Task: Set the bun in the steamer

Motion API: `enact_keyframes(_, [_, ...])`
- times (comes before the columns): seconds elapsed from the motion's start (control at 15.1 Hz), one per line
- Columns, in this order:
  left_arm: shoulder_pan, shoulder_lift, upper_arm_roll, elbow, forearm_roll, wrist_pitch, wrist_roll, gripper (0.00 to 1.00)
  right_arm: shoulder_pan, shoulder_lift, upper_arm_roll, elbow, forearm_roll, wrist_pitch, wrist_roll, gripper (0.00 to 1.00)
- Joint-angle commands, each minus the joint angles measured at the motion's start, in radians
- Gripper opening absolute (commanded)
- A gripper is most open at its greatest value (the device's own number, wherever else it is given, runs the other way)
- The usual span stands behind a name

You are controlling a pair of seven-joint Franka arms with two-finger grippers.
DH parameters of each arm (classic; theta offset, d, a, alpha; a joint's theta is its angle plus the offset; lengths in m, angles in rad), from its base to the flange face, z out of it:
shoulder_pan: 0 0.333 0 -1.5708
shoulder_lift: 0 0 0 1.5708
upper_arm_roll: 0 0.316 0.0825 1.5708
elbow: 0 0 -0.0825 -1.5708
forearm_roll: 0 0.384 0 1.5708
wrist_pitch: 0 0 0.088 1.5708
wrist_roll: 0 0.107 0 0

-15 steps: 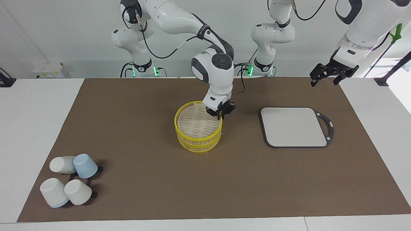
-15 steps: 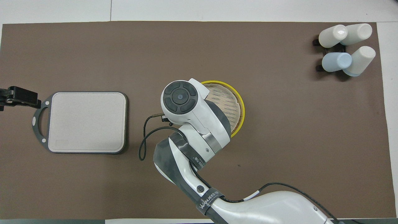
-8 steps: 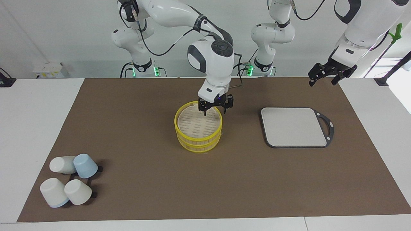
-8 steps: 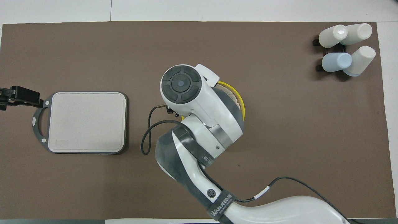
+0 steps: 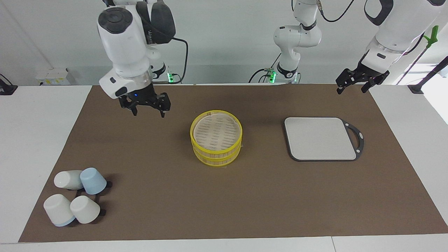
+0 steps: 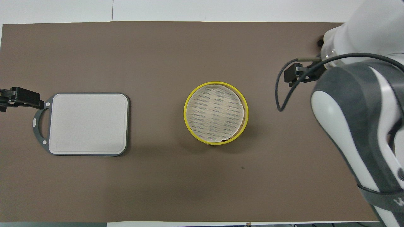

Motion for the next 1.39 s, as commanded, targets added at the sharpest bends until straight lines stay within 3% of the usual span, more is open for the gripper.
enact_keyframes(0.0, [-0.007, -0.014, 0.008, -0.002, -0.012, 0.001, 0.012, 1.0, -0.093, -0.158, 0.022, -0.236, -0.001, 0.043, -0.128, 1.0])
enact_keyframes(0.26, [-0.006, -0.019, 0.008, -0.008, -0.012, 0.012, 0.012, 1.0, -0.136, -0.161, 0.02, -0.244, 0.0, 0.051, -0.225, 1.0])
enact_keyframes(0.53, [-0.007, -0.019, 0.008, -0.008, -0.012, 0.01, 0.012, 1.0, -0.138, -0.149, 0.013, -0.241, 0.011, 0.123, -0.219, 1.0])
enact_keyframes(0.99, [-0.006, -0.029, 0.008, -0.024, -0.013, 0.004, 0.011, 1.0, -0.147, -0.144, -0.026, -0.234, 0.04, 0.109, -0.227, 1.0])
enact_keyframes(1.19, [0.0, -0.037, 0.009, -0.041, -0.013, 0.003, 0.011, 1.0, -0.233, -0.146, 0.021, -0.235, 0.042, 0.113, -0.232, 1.0])
enact_keyframes(1.32, [0.002, -0.037, 0.009, -0.043, -0.013, 0.004, 0.011, 1.0, -0.232, -0.144, 0.025, -0.229, 0.042, 0.103, -0.23, 1.0])
